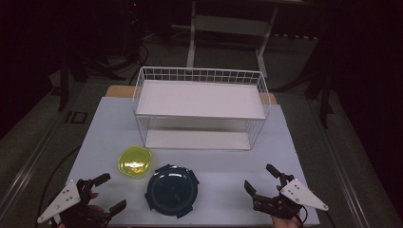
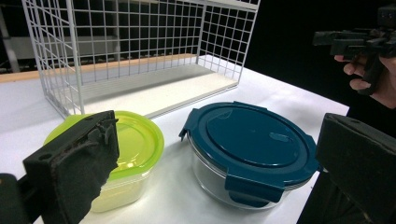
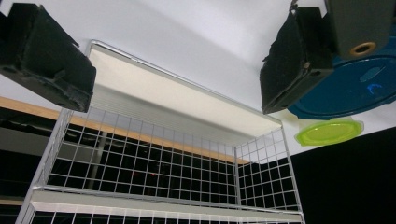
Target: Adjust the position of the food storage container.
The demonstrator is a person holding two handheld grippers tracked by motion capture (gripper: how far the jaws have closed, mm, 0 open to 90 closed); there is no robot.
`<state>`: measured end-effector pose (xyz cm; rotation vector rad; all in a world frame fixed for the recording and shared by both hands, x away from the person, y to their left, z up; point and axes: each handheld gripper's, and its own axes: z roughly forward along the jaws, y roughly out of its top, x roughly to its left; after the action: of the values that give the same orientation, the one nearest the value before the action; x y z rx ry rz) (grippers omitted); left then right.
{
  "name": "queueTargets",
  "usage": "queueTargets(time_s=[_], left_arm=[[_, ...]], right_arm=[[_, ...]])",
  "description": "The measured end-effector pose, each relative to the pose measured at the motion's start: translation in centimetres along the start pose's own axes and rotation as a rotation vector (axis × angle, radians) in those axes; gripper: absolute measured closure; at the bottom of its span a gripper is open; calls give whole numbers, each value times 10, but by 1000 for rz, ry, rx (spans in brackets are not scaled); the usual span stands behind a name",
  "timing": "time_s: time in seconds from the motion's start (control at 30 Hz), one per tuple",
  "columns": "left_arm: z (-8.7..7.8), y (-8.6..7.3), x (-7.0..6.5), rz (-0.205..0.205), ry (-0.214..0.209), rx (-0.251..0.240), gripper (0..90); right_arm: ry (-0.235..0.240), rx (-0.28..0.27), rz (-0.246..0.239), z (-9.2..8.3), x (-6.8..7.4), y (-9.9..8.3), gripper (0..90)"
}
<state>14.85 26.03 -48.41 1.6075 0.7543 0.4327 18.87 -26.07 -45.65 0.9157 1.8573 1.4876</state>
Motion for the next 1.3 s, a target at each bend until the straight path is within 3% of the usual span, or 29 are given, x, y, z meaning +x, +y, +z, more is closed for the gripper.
queueTargets(time_s=[0.27, 0.4, 0.53, 0.63, 0.8, 0.87, 1.1, 1.13, 1.17, 1.2, 1.3], left_arm=[[-3, 4, -2, 8, 7, 0, 0], [-6, 15, -2, -20, -26, 11, 0], [-9, 24, -2, -17, -49, 12, 0], [-13, 32, 2, -14, -86, 30, 0], [-9, 33, 4, 8, -106, 91, 21], [-6, 31, 4, 17, -107, 125, 68], [9, 19, 7, 11, -179, 254, 325], [9, 19, 7, 11, -179, 254, 376], [14, 16, 6, 13, -172, 289, 376], [16, 14, 5, 23, -178, 302, 450], [22, 8, 4, 47, -174, 364, 547]], right_arm=[[-5, -5, 8, -2, -2, 0, 103], [-7, -5, 10, -2, -3, 0, 103], [-8, -5, 15, -3, -3, 0, 103], [-10, -7, 26, -3, -4, 0, 104], [-4, -1, 31, -2, -5, 0, 103], [-4, -1, 32, -2, -4, 0, 104], [2, 4, 36, -2, -5, -1, 103], [2, 4, 36, -2, -5, -1, 103], [2, 5, 37, -1, -5, -1, 104], [5, 7, 39, -1, -5, -1, 104], [8, 7, 41, -1, -5, -1, 104]])
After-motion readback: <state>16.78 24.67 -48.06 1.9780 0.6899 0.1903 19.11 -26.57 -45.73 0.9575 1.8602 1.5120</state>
